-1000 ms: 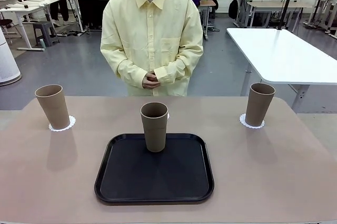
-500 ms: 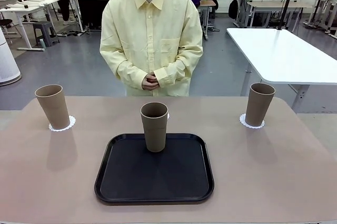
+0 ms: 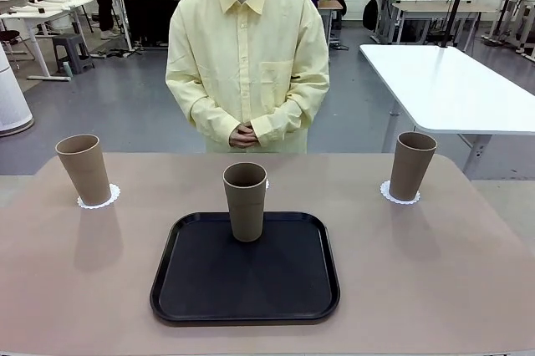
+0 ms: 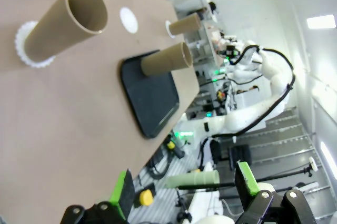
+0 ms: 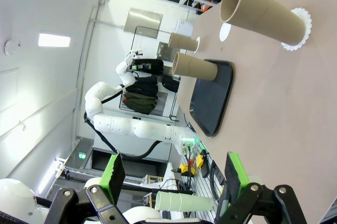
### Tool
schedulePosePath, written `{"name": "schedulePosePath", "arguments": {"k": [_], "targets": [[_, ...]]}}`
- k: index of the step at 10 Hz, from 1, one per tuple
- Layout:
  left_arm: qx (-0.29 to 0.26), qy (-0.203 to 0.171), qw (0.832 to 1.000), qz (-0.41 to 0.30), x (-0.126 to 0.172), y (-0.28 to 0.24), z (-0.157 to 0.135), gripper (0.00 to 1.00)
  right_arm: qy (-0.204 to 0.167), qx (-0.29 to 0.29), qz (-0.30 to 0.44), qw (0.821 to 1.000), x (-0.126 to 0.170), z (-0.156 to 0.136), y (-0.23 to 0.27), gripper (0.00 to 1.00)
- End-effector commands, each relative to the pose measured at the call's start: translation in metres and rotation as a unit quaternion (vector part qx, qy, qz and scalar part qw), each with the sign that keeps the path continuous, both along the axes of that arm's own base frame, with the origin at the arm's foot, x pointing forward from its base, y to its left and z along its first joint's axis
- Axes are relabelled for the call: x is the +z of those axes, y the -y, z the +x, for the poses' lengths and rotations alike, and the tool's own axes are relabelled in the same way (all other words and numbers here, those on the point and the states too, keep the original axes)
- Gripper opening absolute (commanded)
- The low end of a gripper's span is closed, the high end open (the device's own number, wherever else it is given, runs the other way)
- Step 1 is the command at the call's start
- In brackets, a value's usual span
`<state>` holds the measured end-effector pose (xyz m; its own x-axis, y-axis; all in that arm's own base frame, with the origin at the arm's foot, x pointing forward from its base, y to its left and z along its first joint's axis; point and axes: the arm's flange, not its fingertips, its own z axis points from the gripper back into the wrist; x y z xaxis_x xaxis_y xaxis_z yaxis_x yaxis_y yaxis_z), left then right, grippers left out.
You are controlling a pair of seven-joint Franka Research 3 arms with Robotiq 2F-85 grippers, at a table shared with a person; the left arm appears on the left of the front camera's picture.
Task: Place coasters on the table and set cups on them.
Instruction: Take one Reusable plastic cup from the Flat Tray and place it on a coaster set by the human.
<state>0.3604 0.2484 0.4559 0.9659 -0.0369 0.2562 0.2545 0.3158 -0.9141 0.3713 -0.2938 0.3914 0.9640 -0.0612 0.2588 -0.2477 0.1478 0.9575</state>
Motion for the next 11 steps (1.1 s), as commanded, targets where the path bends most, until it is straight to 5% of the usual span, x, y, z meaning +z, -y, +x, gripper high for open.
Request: {"name": "schedulePosePath", "arguments": {"k": [1,4,7,11], "targets": [[0.002,-0.004,1.0,-0.002,0.001,-0.001,0.0,1.0,0.025,0.039,-0.039,0.998,0.036,-0.004,-0.021,1.0],[0.002,-0.004,1.0,-0.002,0.001,-0.001,0.0,1.0,0.017,0.054,-0.131,0.99,0.108,0.004,-0.085,1.0],[0.002,-0.004,1.0,-0.002,0.001,-0.001,0.0,1.0,0.001,0.028,-0.244,0.969,0.13,0.032,-0.172,1.0],[0.002,-0.004,1.0,-0.002,0.001,-0.001,0.0,1.0,0.104,0.068,-0.368,0.922,0.139,0.028,-0.303,1.0]]}}
